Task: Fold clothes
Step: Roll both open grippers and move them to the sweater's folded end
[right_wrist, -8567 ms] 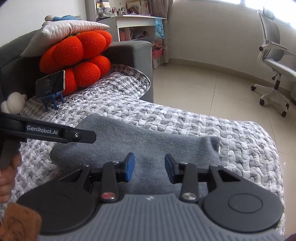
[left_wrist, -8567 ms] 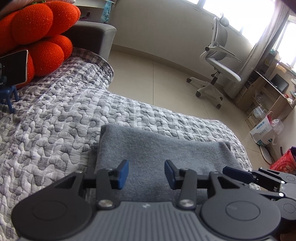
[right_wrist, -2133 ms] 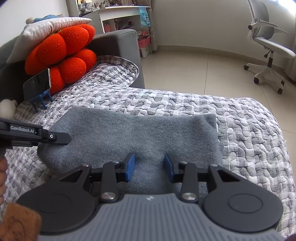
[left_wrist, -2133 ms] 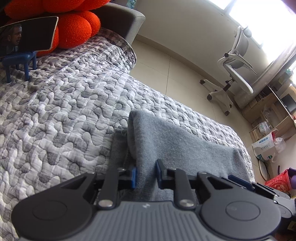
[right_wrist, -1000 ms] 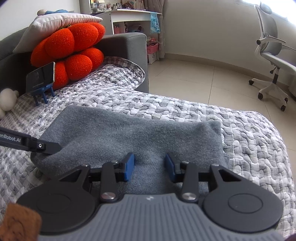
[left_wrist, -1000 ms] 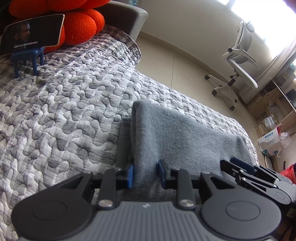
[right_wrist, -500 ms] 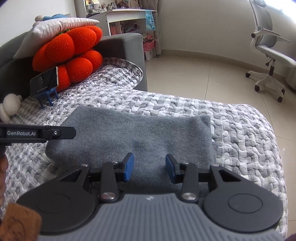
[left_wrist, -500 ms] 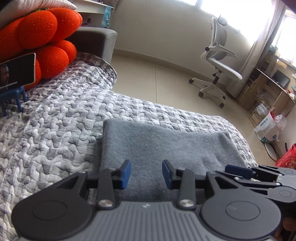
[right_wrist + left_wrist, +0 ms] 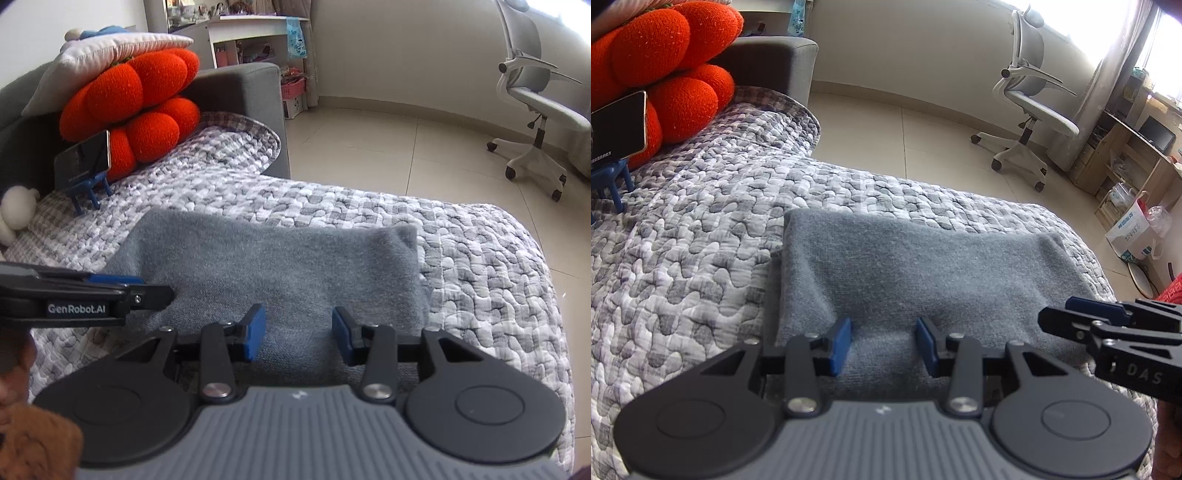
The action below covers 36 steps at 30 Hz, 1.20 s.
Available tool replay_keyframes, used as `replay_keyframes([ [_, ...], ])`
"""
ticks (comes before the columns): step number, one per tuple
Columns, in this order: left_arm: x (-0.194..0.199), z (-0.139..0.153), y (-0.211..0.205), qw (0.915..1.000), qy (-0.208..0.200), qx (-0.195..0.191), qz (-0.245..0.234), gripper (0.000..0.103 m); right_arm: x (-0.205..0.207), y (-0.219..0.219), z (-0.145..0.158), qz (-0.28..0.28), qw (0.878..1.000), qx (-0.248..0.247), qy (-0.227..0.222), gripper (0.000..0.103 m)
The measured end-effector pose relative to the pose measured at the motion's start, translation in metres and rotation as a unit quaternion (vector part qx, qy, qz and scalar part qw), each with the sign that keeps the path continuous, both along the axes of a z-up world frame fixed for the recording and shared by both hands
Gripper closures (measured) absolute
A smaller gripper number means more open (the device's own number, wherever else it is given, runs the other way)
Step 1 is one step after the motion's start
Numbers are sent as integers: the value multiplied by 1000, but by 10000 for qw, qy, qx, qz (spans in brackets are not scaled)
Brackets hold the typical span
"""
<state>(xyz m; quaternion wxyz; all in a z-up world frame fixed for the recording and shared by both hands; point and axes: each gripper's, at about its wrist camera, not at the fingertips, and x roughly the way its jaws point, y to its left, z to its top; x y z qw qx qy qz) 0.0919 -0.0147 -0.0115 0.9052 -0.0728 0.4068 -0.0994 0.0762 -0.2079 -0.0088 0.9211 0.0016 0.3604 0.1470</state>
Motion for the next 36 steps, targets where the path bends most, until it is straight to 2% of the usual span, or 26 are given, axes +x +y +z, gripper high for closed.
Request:
replay_keyframes([
  [4, -1, -1, -5, 9999, -28, 104, -12, 62, 1, 0, -9, -10, 9994, -161, 305, 58],
  [12, 0, -1, -2, 10000, -21, 76, -36, 62, -2, -17, -2, -188, 9991, -185, 324, 59],
  [17, 1, -2, -5, 9999, -23, 150, -58, 61, 4, -21, -14, -236, 9982, -282, 478, 58],
  [21, 1, -2, 0, 9999, 0, 49, -96, 61, 5, -25, -12, -252, 9983, -178, 496, 58],
  [29, 6, 6, 40, 9958, 295, -871, -29, 60, 2, -49, -1, -639, 9971, 18, 411, 57],
  [34, 8, 6, 69, 9914, 419, -1156, 444, 57, 1, -70, 4, -985, 9922, 597, 472, 48],
  [36, 9, 3, 78, 9888, 527, -1255, 617, 52, 2, -75, 4, -1046, 9891, 850, 586, 47],
])
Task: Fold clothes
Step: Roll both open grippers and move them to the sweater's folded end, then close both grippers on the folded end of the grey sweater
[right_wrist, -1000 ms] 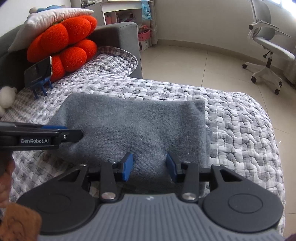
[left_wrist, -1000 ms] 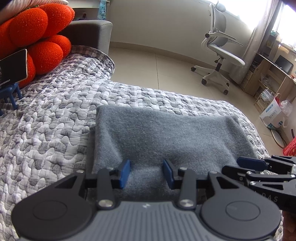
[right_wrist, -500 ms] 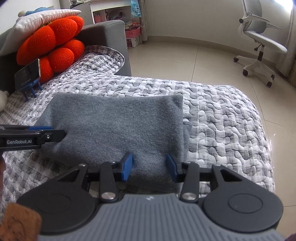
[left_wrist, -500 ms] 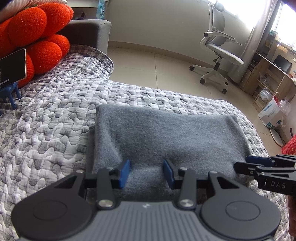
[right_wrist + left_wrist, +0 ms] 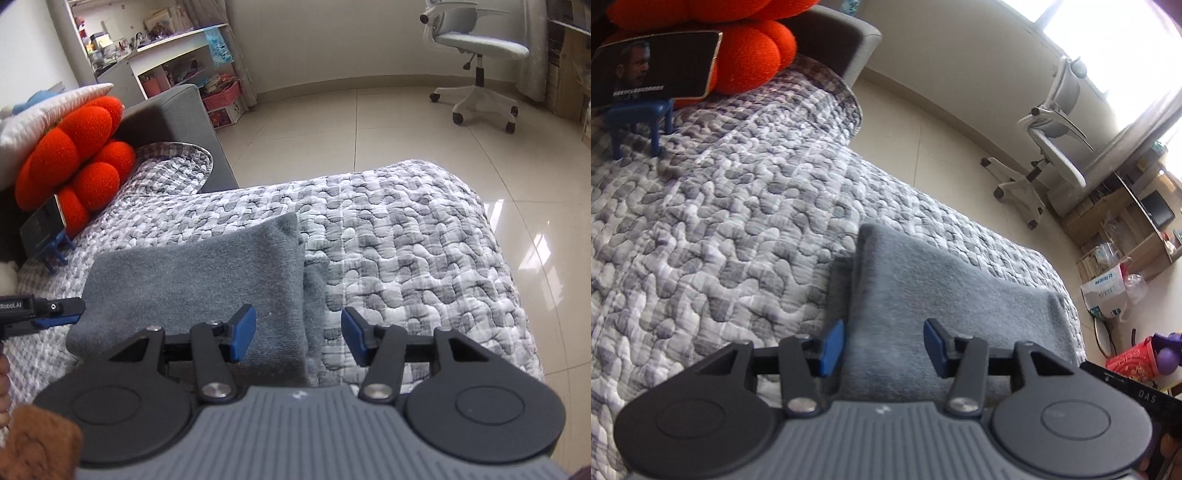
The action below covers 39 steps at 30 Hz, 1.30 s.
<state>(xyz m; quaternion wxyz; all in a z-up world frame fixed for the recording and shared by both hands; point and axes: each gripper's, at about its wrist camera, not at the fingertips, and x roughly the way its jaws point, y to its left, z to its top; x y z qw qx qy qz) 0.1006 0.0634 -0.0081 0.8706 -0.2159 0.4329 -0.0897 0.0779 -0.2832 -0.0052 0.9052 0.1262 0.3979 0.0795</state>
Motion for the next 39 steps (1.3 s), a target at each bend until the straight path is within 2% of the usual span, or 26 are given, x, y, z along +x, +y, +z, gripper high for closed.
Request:
replay_keyframes([
  [3, 0, -4, 10, 9995, 154, -239, 127, 51, 0, -9, -3, -85, 9988, 436, 193, 45],
  [6, -2, -10, 14, 9970, 315, -694, 117, 50, -3, -17, -6, -206, 9952, 873, 399, 43],
  [8, -3, -13, 11, 9955, 384, -865, 56, 49, -5, -21, -7, -259, 9927, 1057, 526, 42],
  [12, -6, -15, 5, 9954, 457, -846, 26, 44, -10, -23, -8, -165, 9893, 1271, 690, 42],
  [15, -8, -18, 8, 9946, 526, -894, 77, 44, -11, -29, -14, -226, 9816, 1678, 884, 41],
  [20, -8, -23, 10, 9930, 643, -984, 113, 43, -7, -34, -25, -435, 9694, 2085, 1224, 41],
  [23, -8, -26, 18, 9898, 747, -1204, 172, 41, -7, -39, -29, -570, 9610, 2365, 1315, 41],
  [28, -6, -38, 36, 9765, 991, -1870, 418, 41, -9, -48, -30, -656, 9550, 2587, 1293, 40],
  [31, -7, -40, 36, 9744, 1090, -1932, 377, 41, -9, -51, -30, -675, 9539, 2627, 1284, 40],
  [33, -10, -37, 36, 9763, 1140, -1802, 373, 41, -9, -52, -30, -684, 9540, 2626, 1276, 40],
  [35, -14, -35, 42, 9772, 1213, -1641, 585, 41, -8, -51, -29, -679, 9548, 2599, 1274, 40],
  [37, -16, -38, 49, 9741, 1269, -1748, 663, 41, -7, -49, -30, -686, 9549, 2596, 1270, 40],
  [39, -16, -41, 50, 9690, 1295, -2016, 597, 41, -7, -48, -30, -696, 9547, 2600, 1267, 40],
])
